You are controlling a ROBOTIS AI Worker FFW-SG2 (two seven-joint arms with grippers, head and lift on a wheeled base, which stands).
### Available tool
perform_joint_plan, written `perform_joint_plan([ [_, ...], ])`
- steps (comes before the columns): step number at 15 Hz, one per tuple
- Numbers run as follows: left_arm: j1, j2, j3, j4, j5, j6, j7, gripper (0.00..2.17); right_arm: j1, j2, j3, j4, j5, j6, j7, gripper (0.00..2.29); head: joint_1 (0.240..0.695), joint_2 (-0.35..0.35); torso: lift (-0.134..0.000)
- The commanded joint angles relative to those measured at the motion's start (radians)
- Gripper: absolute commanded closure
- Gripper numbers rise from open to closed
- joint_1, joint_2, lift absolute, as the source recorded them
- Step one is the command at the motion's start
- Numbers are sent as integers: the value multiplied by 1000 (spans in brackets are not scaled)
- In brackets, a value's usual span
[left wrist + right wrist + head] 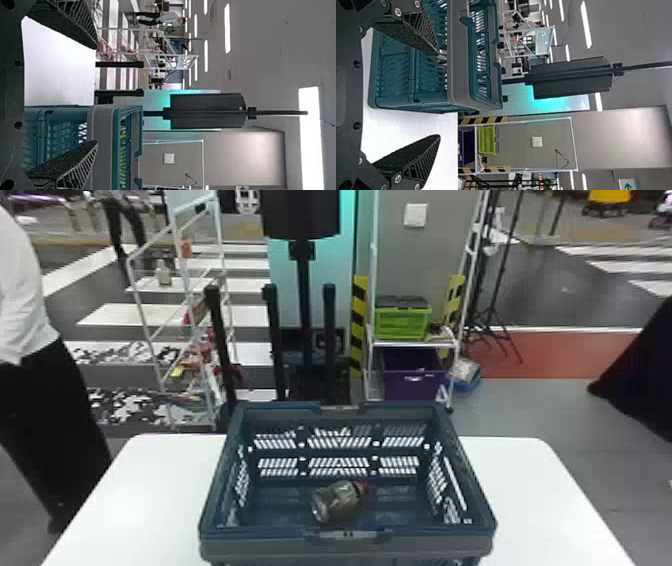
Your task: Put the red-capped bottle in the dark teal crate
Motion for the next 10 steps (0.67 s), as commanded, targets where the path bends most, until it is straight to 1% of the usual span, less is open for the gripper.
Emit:
perform_joint_plan([
  [1,0,-3,-1,-2,0,0,0,19,-1,-2,0,0,-2,0,0,151,499,0,0],
  [10,0,-3,-2,6,3,0,0,19,-3,-6,0,7,-5,0,0,151,499,0,0],
])
